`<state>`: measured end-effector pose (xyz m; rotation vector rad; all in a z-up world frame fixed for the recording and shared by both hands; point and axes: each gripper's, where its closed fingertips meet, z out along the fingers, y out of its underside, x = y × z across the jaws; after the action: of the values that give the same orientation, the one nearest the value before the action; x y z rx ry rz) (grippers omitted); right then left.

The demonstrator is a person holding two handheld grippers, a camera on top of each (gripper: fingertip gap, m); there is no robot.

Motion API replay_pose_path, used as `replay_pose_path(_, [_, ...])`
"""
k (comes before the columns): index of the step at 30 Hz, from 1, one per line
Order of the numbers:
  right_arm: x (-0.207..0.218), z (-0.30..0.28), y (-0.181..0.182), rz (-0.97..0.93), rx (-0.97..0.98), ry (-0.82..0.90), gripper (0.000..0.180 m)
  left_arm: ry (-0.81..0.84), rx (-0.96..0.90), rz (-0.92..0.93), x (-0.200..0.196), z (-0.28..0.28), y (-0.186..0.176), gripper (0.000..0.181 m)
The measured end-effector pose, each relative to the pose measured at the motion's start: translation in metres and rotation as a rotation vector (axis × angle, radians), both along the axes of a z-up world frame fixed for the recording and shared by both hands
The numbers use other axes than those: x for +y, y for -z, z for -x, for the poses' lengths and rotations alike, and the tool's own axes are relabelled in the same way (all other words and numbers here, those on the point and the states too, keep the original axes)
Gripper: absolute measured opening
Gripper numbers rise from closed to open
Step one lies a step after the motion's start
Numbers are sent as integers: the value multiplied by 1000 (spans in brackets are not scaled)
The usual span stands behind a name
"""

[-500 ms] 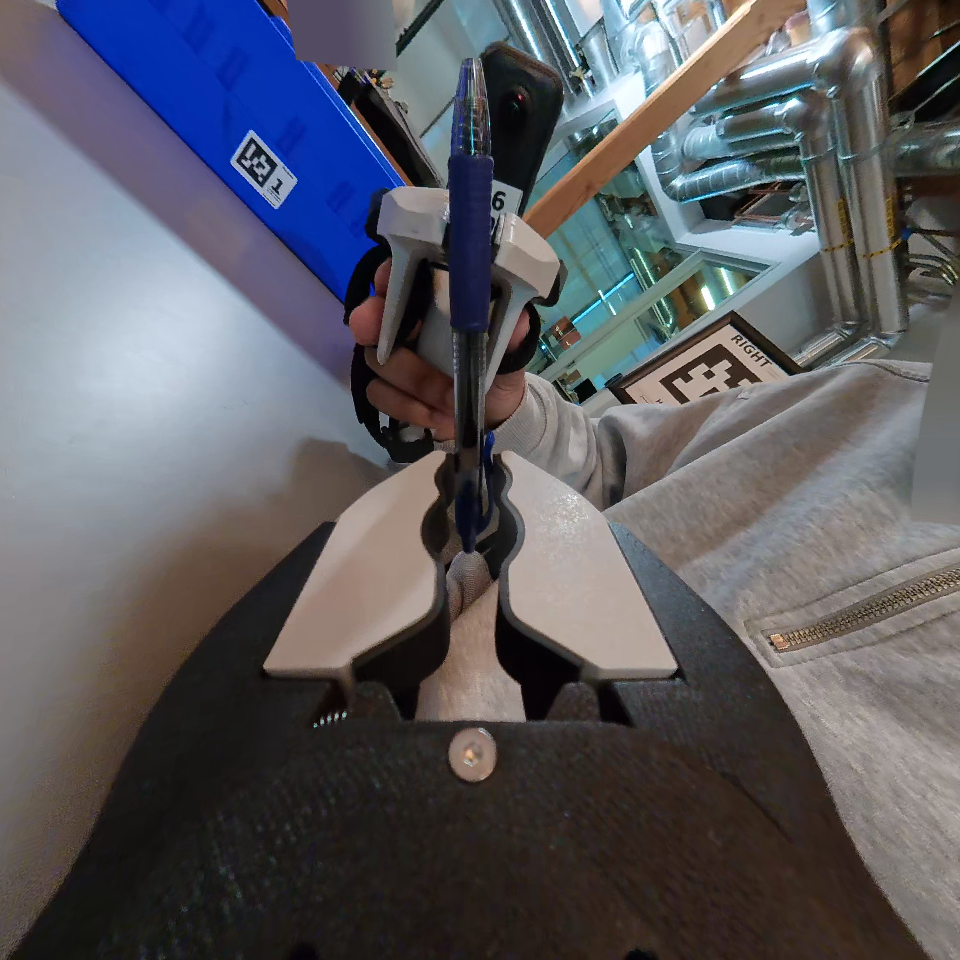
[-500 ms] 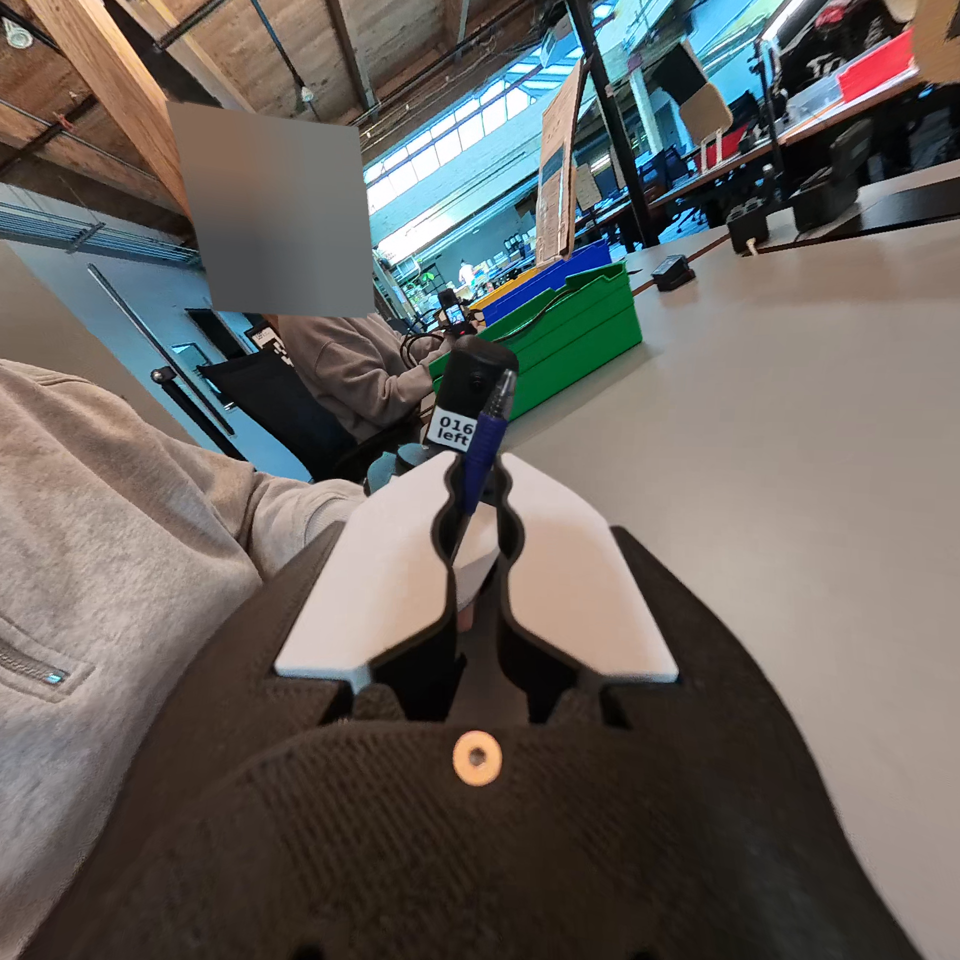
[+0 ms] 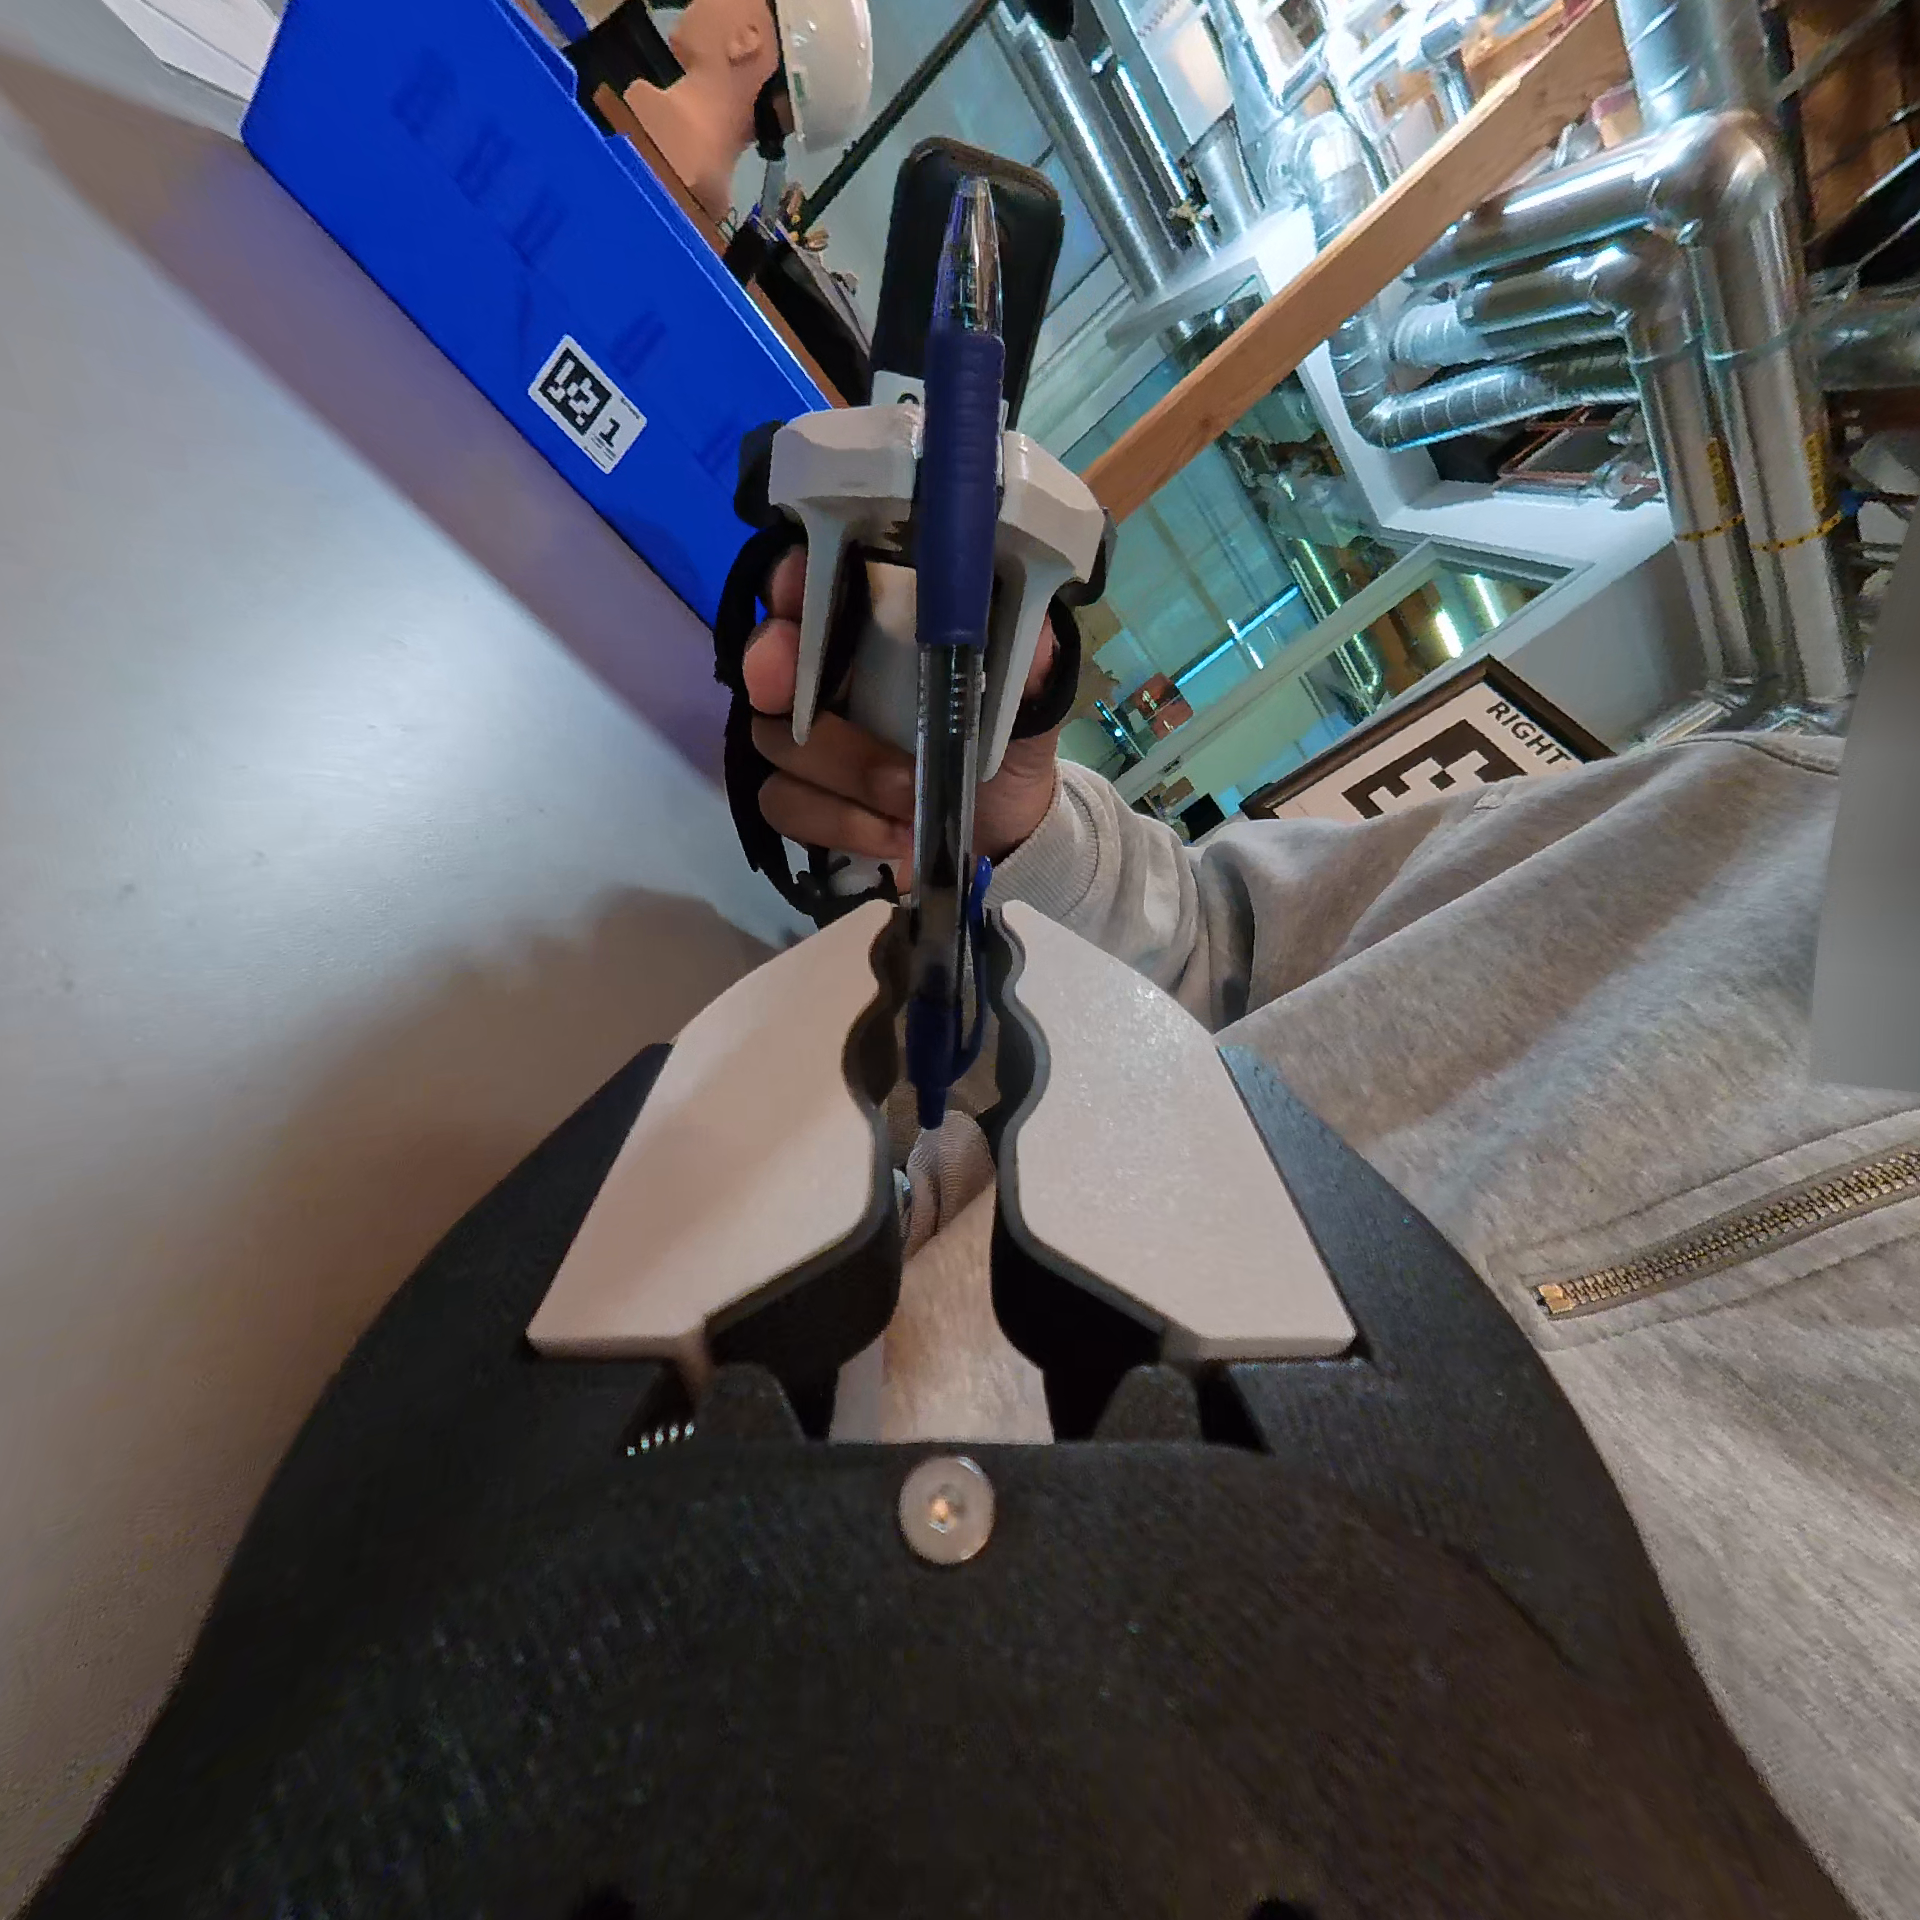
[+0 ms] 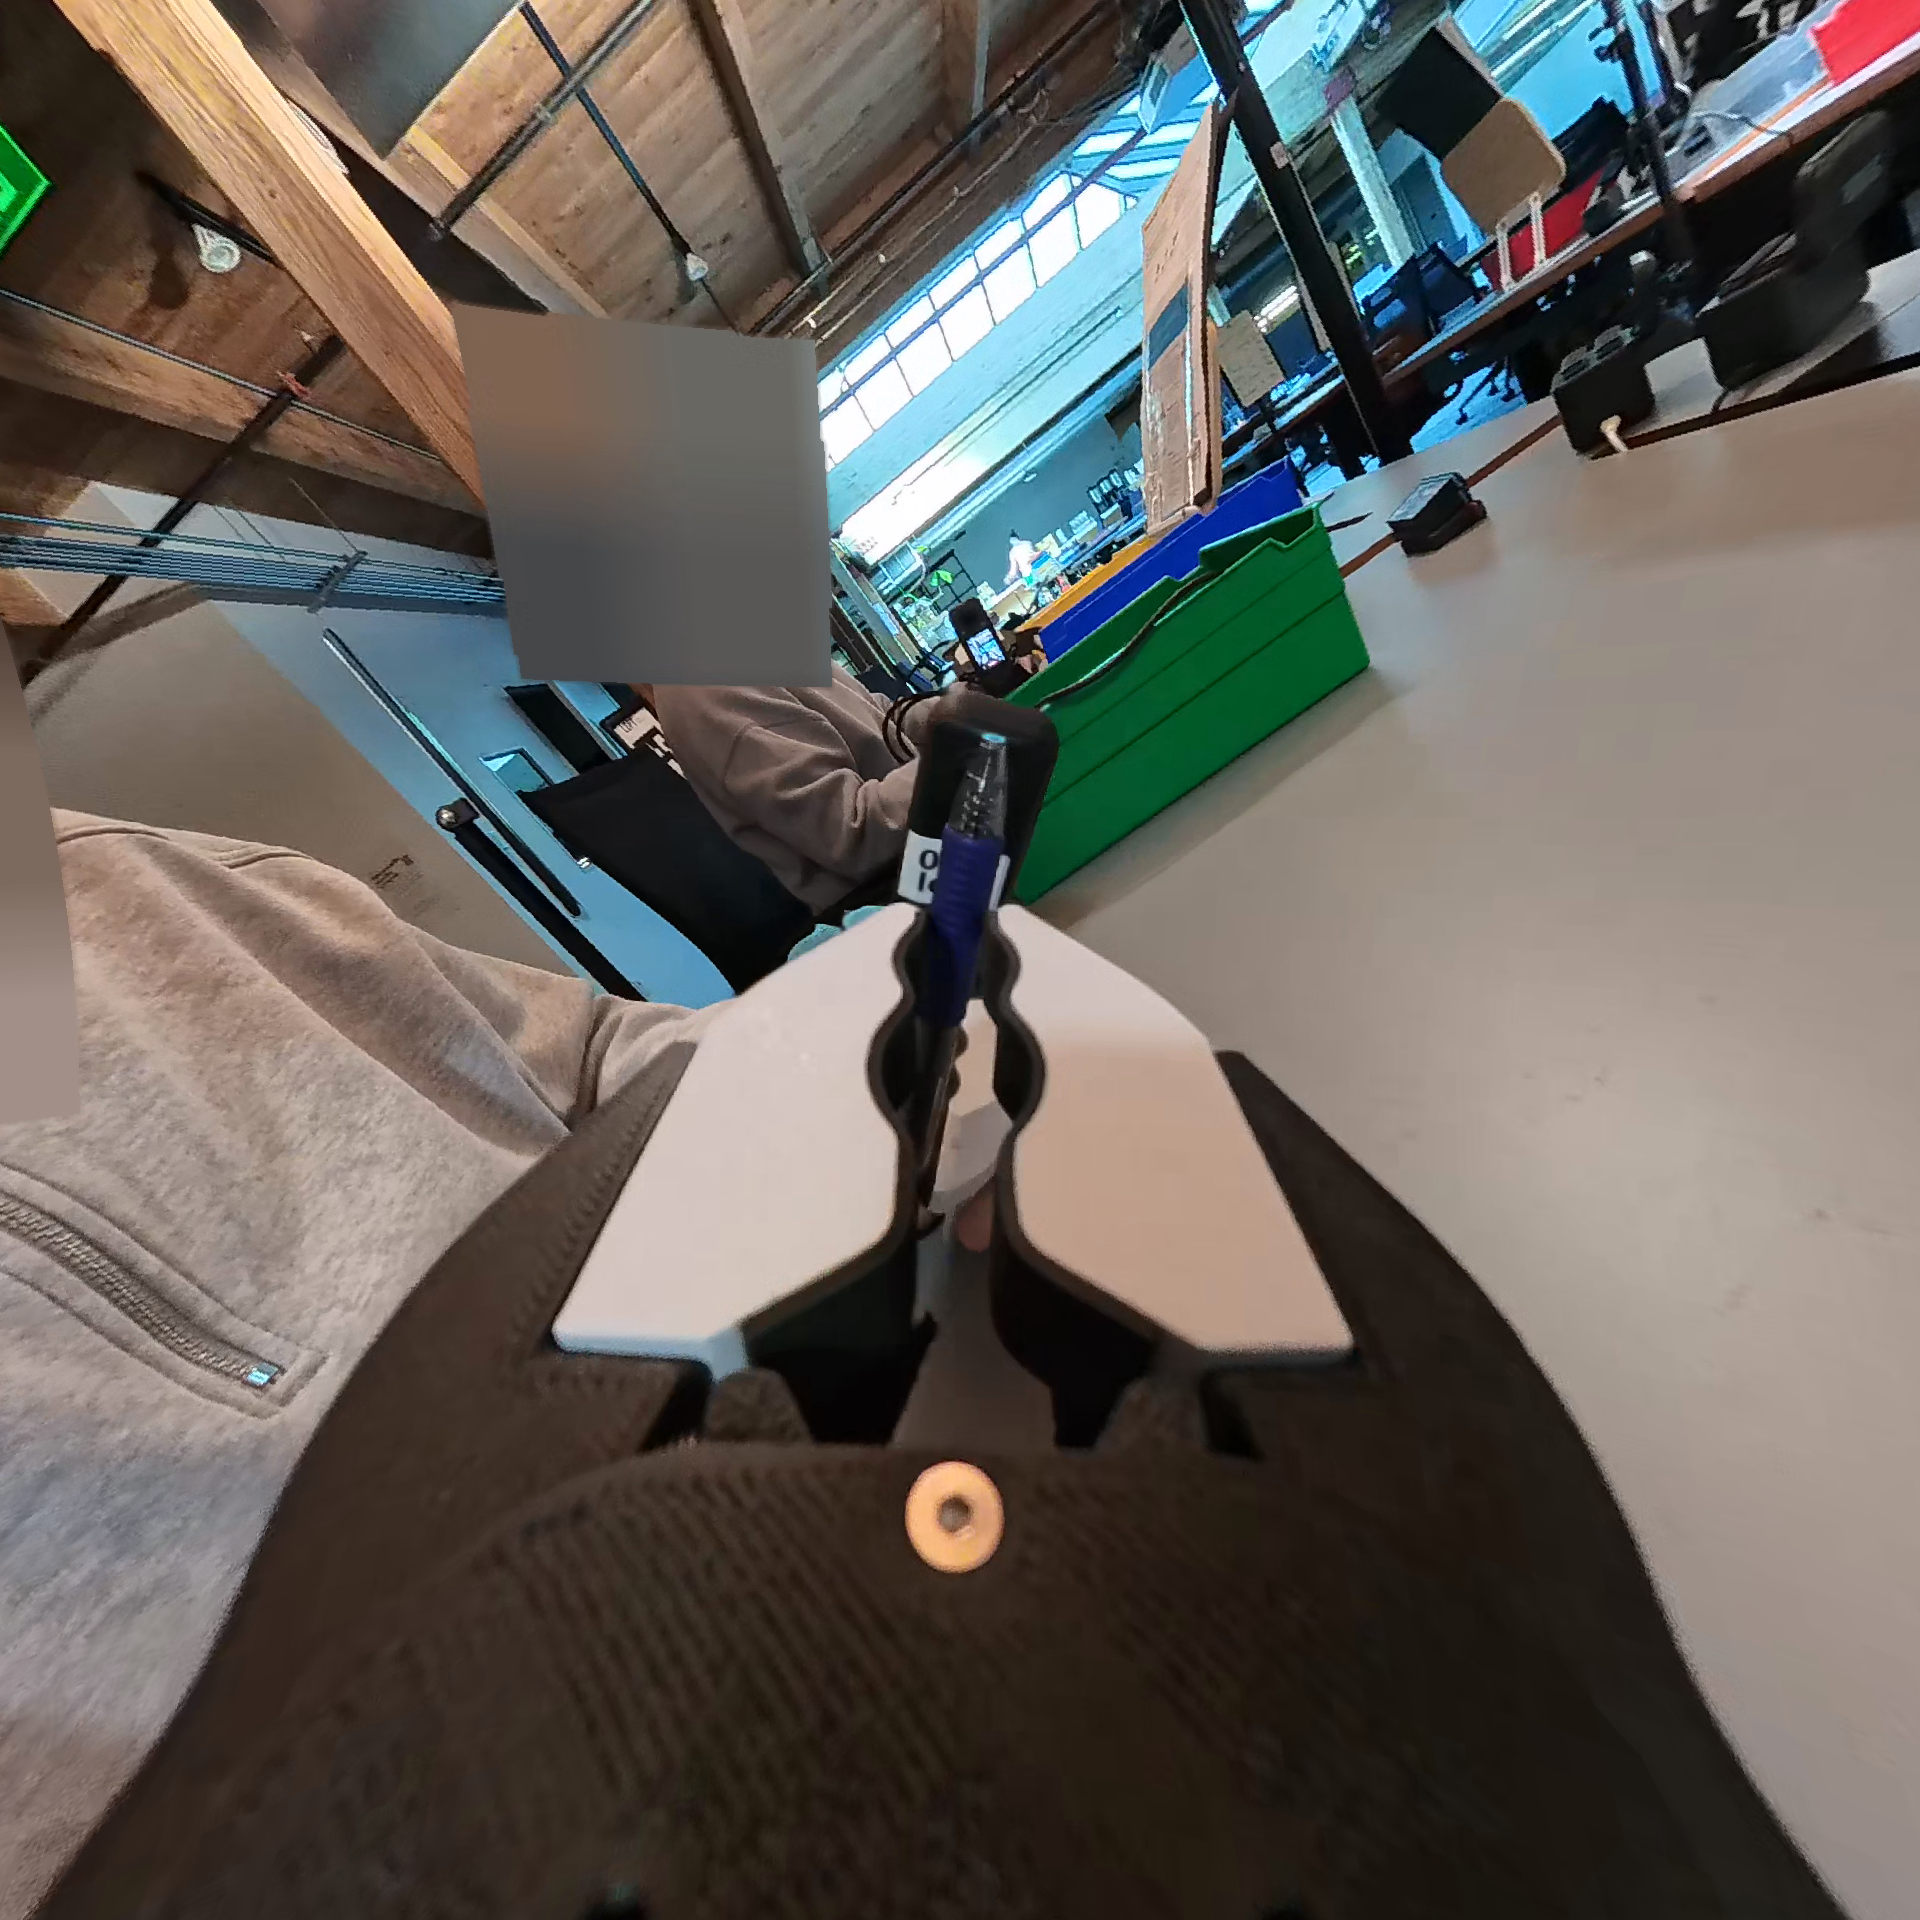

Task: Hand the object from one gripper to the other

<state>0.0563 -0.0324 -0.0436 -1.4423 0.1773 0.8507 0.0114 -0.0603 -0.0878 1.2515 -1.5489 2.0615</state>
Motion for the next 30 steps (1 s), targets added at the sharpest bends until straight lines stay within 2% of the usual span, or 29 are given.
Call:
replay_pose_path(2, [-3, 2, -6, -34, 0, -12, 10, 19, -12, -9, -3, 2, -2, 12])
replay_pose_path(4, [-4, -1, -14, -83, -2, 16, 24, 42, -18, -33, -7, 6, 1, 13])
replay_pose_path(6, [-7, -1, -15, -78, -8, 10, 10, 59, -28, -34, -10, 8, 0, 12])
replay_pose_path(11, [-6, -3, -12, -59, -12, 13, 10, 60, -47, -63, -11, 9, 0, 13])
replay_pose_path(14, [-4, -3, -8, -43, -2, 8, 21, 65, -47, -42, -10, 10, -2, 13])
replay_pose_path(17, [-3, 0, -6, -31, 6, -8, 22, 68, -40, -14, -10, 10, -4, 13])
replay_pose_path(23, [-3, 5, -5, -32, 24, -49, 20, 92, -29, -36, -14, 12, 0, 13])
replay_pose_path(25, [-3, 6, -5, -28, 39, -66, 13, 95, -26, -34, -14, 13, 0, 13])
replay_pose_path(30, [-5, 4, -9, -43, 11, -44, 12, 72, -21, -16, -10, 9, -1, 12])
